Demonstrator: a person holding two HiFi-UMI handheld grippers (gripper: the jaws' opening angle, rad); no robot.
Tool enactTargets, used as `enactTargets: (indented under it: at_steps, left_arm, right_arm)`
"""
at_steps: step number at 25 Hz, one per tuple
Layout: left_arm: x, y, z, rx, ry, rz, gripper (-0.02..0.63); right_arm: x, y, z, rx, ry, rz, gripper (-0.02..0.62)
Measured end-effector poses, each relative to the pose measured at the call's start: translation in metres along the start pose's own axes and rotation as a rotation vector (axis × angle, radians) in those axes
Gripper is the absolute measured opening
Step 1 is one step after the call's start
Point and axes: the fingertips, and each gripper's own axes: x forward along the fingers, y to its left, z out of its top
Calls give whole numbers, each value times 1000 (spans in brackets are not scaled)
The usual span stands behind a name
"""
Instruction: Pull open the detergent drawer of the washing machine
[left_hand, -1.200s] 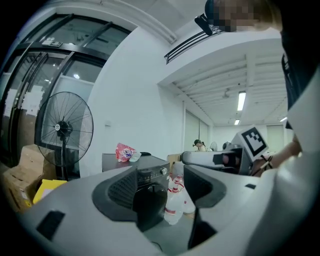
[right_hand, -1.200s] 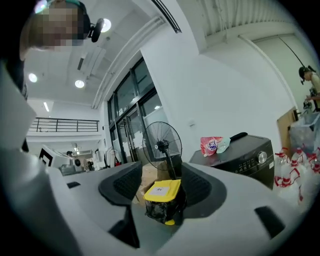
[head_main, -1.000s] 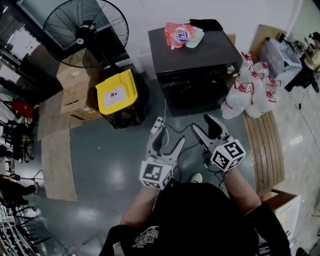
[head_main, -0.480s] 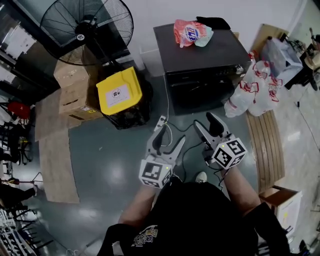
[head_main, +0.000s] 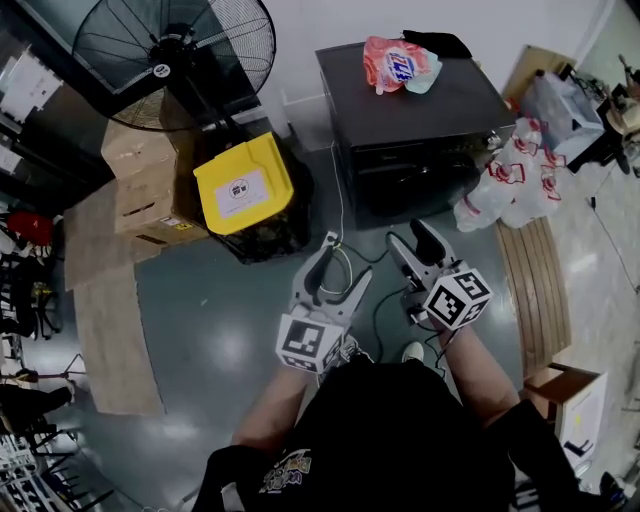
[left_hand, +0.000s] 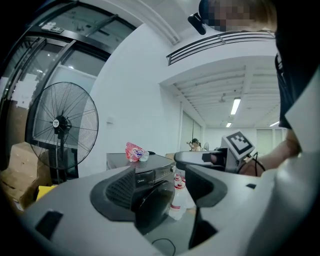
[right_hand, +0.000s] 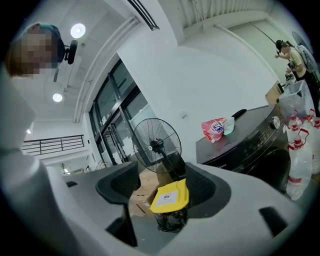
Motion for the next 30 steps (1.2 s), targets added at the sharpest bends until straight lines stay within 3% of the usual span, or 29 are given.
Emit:
enactTargets:
  at_steps: [8,14,30]
  left_arm:
    - [-14,31,10,29,-8,-12,284]
    - [-15,37,7,30,-13,-8,284]
    - [64,47,2,19,23,59,284]
  right_arm:
    - [37,11,-14,19,-13,-13,316]
    - [50,-1,-19,91,-18,-17,324]
    - [101,-113,-28,435,-6,-3,352]
